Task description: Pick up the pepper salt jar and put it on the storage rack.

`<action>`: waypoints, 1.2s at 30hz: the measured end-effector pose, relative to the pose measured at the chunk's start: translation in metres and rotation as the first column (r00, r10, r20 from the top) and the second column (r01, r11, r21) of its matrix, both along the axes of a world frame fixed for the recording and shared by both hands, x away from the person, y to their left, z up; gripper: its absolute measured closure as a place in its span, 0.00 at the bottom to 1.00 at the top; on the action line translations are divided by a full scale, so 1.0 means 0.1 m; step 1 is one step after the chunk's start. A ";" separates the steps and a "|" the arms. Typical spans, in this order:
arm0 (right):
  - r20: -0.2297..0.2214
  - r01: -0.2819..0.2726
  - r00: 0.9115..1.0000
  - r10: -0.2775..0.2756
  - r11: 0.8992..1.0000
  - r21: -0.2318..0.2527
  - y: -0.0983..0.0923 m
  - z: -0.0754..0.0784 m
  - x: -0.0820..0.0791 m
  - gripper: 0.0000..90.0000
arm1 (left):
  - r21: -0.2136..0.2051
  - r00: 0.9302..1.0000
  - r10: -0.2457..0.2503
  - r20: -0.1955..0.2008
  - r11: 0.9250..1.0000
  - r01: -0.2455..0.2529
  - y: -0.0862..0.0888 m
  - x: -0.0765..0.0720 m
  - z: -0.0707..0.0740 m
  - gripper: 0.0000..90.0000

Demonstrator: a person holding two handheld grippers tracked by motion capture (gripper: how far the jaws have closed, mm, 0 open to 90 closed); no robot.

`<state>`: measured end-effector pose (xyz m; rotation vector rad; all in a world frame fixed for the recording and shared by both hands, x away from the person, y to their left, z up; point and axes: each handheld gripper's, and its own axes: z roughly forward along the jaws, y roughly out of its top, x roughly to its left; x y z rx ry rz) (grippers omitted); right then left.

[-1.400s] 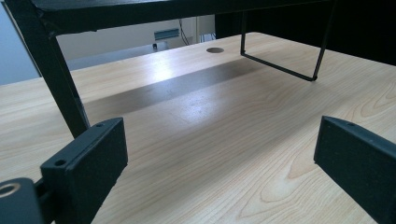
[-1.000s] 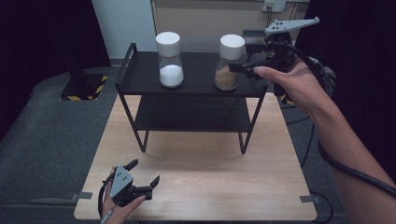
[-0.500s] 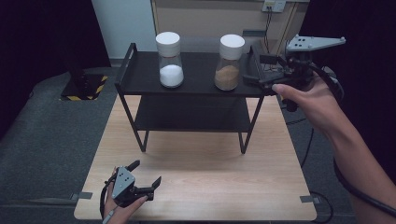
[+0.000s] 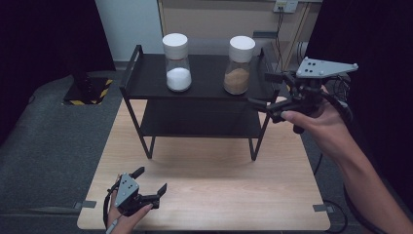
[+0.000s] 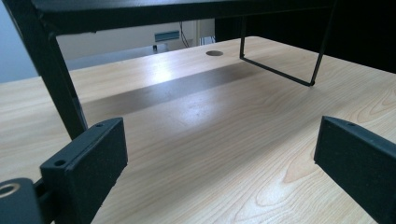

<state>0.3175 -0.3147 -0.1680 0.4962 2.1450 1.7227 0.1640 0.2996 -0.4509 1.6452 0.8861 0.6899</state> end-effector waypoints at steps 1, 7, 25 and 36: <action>0.004 -0.006 1.000 0.006 1.000 -0.001 0.02 -0.02 -0.02 0.04 | 0.000 1.000 0.000 0.002 1.000 0.000 0.00 0.00 0.00 0.02; 0.011 -0.034 0.999 0.034 0.999 0.000 0.08 -0.16 -0.10 0.04 | -0.010 1.000 0.003 -0.001 1.000 -0.003 0.00 -0.01 -0.01 0.02; -0.009 0.004 1.000 -0.004 1.000 -0.026 0.06 -1.00 -0.34 0.04 | -0.002 1.000 -0.007 -0.003 1.000 0.007 -0.05 0.00 -0.04 0.02; -0.011 0.132 0.991 -0.132 0.991 -0.008 -0.12 -1.98 -0.68 0.05 | -0.003 1.000 0.002 -0.005 1.000 -0.002 -0.07 -0.01 -0.06 0.02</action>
